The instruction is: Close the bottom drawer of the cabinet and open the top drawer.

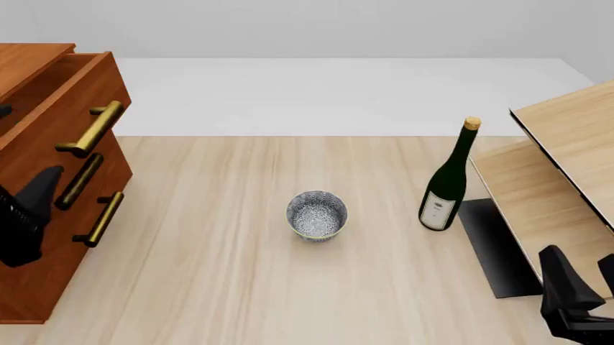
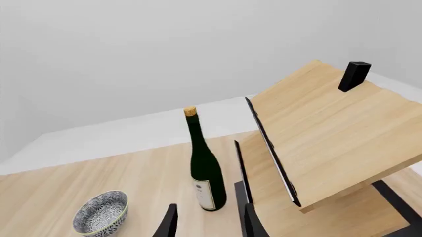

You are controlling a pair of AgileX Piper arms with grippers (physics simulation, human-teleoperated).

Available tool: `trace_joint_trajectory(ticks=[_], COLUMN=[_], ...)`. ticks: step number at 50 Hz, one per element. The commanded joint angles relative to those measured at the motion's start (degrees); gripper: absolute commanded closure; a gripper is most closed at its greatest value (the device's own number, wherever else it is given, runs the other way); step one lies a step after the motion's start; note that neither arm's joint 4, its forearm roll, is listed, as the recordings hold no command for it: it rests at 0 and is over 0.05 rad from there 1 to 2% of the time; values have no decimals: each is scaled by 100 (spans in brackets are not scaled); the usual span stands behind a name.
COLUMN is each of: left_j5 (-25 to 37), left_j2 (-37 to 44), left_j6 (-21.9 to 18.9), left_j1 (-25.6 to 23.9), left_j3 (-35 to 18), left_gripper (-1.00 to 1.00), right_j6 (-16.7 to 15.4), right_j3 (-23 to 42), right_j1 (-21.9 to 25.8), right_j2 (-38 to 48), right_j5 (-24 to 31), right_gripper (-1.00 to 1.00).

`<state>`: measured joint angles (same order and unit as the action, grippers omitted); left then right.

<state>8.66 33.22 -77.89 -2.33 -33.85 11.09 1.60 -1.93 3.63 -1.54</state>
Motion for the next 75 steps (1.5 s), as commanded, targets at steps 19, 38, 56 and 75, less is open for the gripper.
trace_joint_trajectory(ticks=[19, 38, 56, 75], left_j5=[3366, 4640, 4164, 3891], left_j2=[514, 2173, 2390, 2384], left_j6=[2406, 6470, 7618, 7567], left_j1=[110, -132, 268, 807], left_j3=[-4119, -5742, -4615, -3952], left_gripper=[-100, -100, -100, -100], right_j6=[123, -60, -299, -368], right_j3=[13, 13, -29, -34], right_j1=[59, 93, 224, 297], right_j2=[-45, -122, -256, -292], right_j5=[49, 120, 209, 249], right_gripper=[-100, -100, -100, -100])
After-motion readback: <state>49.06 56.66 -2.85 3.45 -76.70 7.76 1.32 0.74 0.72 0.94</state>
